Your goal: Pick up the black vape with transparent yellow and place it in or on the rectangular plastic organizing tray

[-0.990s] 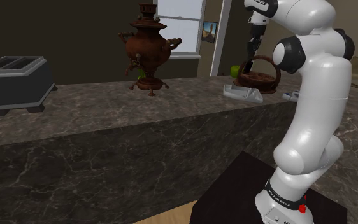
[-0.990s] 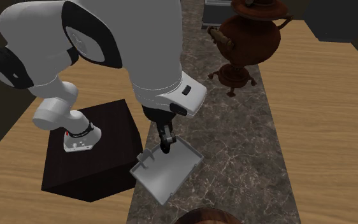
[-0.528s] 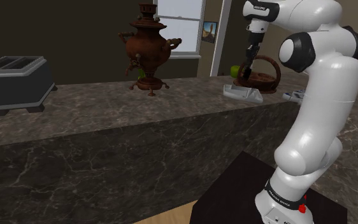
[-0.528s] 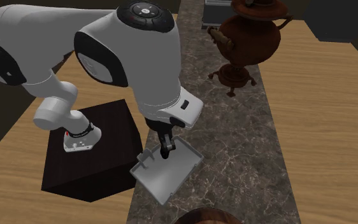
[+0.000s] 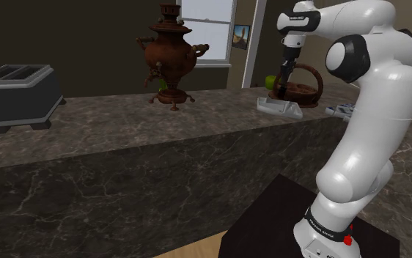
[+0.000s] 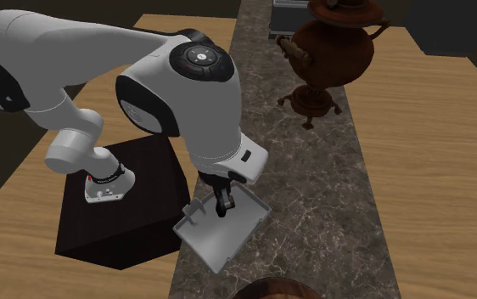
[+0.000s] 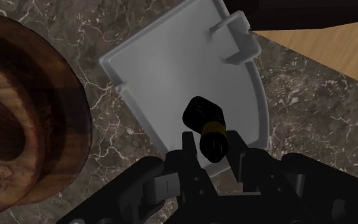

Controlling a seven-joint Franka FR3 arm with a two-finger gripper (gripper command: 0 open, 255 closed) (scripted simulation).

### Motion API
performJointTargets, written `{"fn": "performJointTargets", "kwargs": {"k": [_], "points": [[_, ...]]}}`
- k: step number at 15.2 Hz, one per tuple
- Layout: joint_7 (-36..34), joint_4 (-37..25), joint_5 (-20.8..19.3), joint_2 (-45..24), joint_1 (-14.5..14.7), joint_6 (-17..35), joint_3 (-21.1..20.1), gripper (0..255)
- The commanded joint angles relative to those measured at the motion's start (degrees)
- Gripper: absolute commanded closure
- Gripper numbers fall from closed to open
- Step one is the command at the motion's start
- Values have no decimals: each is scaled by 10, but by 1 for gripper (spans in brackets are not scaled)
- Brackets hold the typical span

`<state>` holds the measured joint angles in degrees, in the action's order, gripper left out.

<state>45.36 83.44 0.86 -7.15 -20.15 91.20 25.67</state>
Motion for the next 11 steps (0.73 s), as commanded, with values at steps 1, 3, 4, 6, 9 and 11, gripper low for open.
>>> {"fn": "performJointTargets", "kwargs": {"k": [1, 3, 4, 6, 9, 11], "points": [[-2, 22, -2, 5, 2, 18, -1, 255], [-2, 22, -2, 5, 2, 18, -1, 255], [-2, 22, -2, 5, 2, 18, -1, 255], [-2, 22, -2, 5, 2, 18, -1, 255], [-2, 22, -2, 5, 2, 18, -1, 255], [-2, 22, -2, 5, 2, 18, -1, 0]]}}
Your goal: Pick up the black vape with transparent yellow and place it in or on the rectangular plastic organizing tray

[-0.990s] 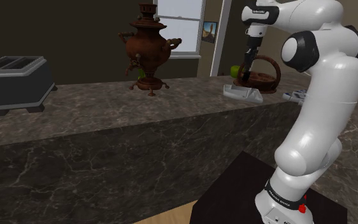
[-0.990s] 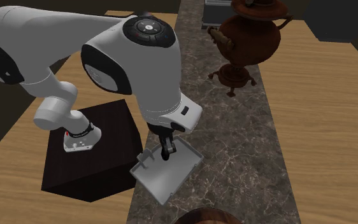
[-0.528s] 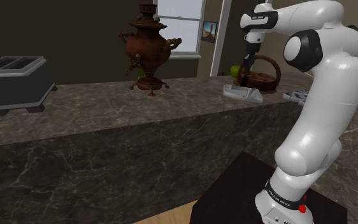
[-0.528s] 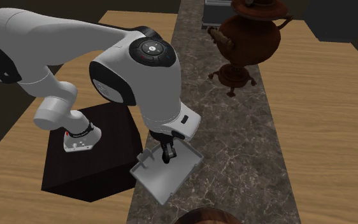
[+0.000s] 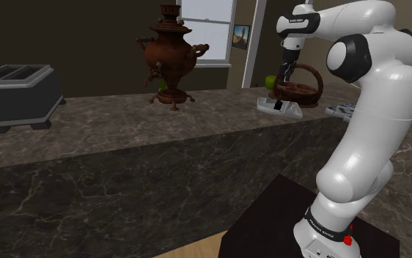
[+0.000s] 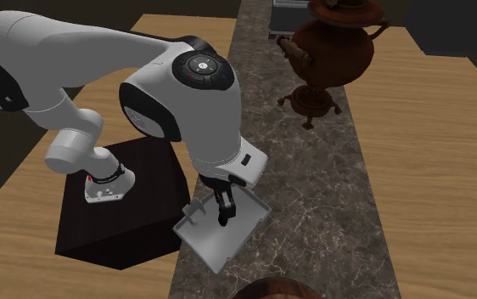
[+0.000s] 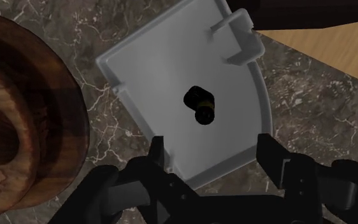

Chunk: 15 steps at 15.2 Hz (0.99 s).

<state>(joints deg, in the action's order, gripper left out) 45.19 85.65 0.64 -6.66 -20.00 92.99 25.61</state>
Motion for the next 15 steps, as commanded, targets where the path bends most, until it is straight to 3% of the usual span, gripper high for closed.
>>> {"fn": "performJointTargets", "kwargs": {"k": [1, 4, 8, 15], "points": [[0, 0, 0, 0, 0, 0, 0, 0], [0, 0, 0, 0, 0, 0, 0, 0], [7, -109, 12, -27, -8, -84, 3, 0], [7, -109, 12, -27, -8, -84, 3, 0]]}}
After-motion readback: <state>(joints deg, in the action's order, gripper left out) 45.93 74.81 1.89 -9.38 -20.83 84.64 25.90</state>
